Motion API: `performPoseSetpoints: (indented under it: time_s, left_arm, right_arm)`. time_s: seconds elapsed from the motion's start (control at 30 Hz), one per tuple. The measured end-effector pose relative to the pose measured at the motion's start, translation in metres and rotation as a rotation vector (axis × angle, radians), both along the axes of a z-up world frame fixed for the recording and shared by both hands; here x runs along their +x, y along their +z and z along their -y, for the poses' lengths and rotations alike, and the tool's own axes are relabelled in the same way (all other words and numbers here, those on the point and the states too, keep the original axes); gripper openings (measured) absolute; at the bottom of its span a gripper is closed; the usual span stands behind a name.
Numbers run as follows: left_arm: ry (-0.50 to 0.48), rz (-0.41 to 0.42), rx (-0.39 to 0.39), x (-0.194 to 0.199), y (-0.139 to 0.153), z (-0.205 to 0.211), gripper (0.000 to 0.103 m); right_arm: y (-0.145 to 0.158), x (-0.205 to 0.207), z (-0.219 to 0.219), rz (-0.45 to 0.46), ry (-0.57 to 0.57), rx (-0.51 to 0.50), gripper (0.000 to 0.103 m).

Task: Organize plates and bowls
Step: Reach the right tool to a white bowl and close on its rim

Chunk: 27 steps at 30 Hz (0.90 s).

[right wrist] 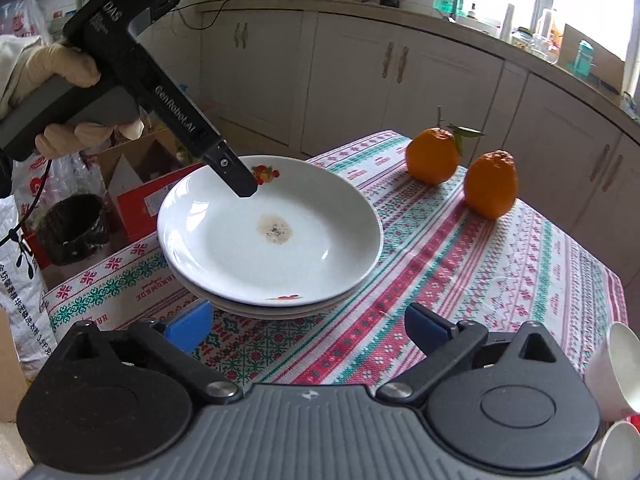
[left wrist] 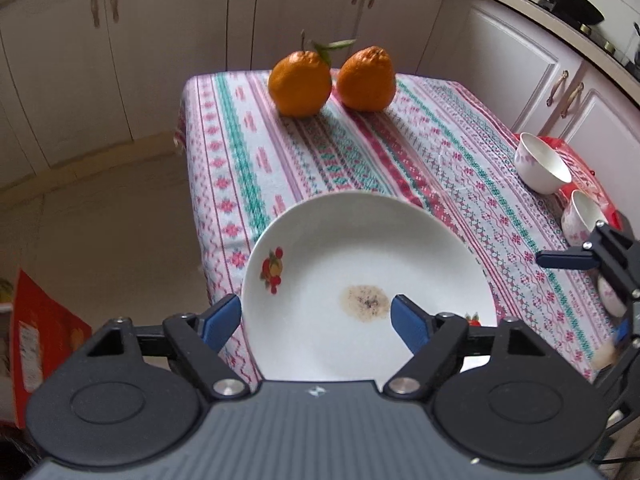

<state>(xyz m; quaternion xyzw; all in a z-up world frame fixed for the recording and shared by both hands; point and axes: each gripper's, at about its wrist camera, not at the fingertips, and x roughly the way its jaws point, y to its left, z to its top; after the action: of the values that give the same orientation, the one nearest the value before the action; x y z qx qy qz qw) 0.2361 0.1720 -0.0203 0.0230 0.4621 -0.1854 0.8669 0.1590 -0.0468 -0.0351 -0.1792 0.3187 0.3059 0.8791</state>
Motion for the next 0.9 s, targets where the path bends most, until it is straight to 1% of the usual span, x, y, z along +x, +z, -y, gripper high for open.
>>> performPoseSetpoints:
  time_s: [0.03, 0.1, 0.2, 0.27, 0.37, 0.5, 0.63, 0.73, 0.8, 0.83, 0.9]
  left_arm:
    - [-0.006, 0.023, 0.012, -0.003, 0.003, 0.004, 0.083]
    - [-0.030, 0.078, 0.038, -0.012, 0.011, 0.015, 0.089]
    - [-0.064, 0.161, 0.063, -0.027, 0.021, 0.036, 0.092]
    - [-0.101, 0.201, 0.064, -0.037, 0.026, 0.051, 0.094]
    - [-0.152, 0.255, 0.063, -0.054, 0.027, 0.080, 0.094]
    - [-0.217, 0.272, 0.011, -0.074, 0.021, 0.118, 0.094]
    - [-0.265, 0.315, -0.043, -0.096, 0.012, 0.157, 0.094]
    - [-0.295, 0.336, -0.057, -0.112, 0.003, 0.185, 0.095]
    - [-0.320, 0.334, -0.060, -0.120, -0.005, 0.202, 0.099]
    - [-0.340, 0.334, -0.064, -0.124, -0.008, 0.210, 0.099]
    - [-0.365, 0.344, -0.062, -0.132, -0.014, 0.225, 0.099]
  right_arm:
    - [0.002, -0.002, 0.003, 0.004, -0.007, 0.002, 0.103]
    - [0.007, -0.007, 0.009, 0.016, -0.026, 0.001, 0.103]
    - [0.015, -0.016, 0.022, 0.050, -0.057, 0.006, 0.103]
    - [0.021, -0.023, 0.033, 0.072, -0.089, 0.012, 0.103]
    - [0.027, -0.035, 0.054, 0.095, -0.144, 0.017, 0.103]
    - [0.030, -0.054, 0.086, 0.122, -0.226, 0.007, 0.103]
    - [0.029, -0.073, 0.123, 0.136, -0.326, -0.001, 0.103]
    - [0.027, -0.084, 0.151, 0.111, -0.389, 0.016, 0.103]
    - [0.024, -0.090, 0.169, 0.082, -0.422, 0.026, 0.103]
    - [0.023, -0.093, 0.176, 0.072, -0.433, 0.032, 0.103]
    - [0.021, -0.101, 0.191, 0.075, -0.471, 0.047, 0.103]
